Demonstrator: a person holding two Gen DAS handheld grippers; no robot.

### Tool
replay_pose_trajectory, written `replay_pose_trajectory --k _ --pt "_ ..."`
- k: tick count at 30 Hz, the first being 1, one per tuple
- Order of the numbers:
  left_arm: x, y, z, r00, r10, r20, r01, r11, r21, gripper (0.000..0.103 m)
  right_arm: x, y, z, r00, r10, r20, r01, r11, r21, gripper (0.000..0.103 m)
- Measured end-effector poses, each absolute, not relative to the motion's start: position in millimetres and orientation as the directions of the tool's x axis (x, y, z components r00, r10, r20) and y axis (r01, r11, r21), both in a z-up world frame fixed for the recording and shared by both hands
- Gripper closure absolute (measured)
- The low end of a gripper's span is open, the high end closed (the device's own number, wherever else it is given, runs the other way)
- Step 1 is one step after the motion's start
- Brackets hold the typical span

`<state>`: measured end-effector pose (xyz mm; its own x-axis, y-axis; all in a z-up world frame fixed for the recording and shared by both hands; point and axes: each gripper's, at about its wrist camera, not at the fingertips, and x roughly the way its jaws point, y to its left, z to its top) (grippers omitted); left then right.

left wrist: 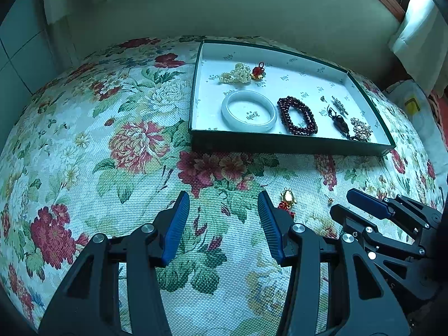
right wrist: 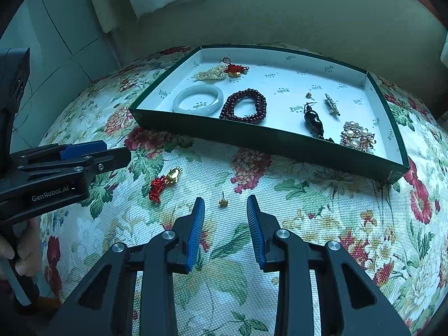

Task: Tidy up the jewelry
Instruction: 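Move both tools back to the remaining red tassel charm and gold earring, then close the left gripper on the red tassel charm while the right closes on the gold earring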

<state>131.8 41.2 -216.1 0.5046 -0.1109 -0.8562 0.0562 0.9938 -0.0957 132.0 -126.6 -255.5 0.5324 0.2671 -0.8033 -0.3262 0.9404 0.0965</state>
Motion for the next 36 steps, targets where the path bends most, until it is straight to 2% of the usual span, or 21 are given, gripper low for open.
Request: replay_pose_trajectory --k 26,36 --pt "131.3 37.3 -224.9 0.480 -0.115 -0.870 0.058 0.993 -0.099 0.053 140.9 -119.9 -263.8 0.535 0.254 -0.806 -0.338 0.938 0.071 0.092" --pt "131.5 38.3 -226.6 0.478 -0.116 -0.871 0.058 0.993 -0.100 0.053 139.9 -121.9 -265.0 0.541 0.256 -0.801 -0.333 0.940 0.076 0.095"
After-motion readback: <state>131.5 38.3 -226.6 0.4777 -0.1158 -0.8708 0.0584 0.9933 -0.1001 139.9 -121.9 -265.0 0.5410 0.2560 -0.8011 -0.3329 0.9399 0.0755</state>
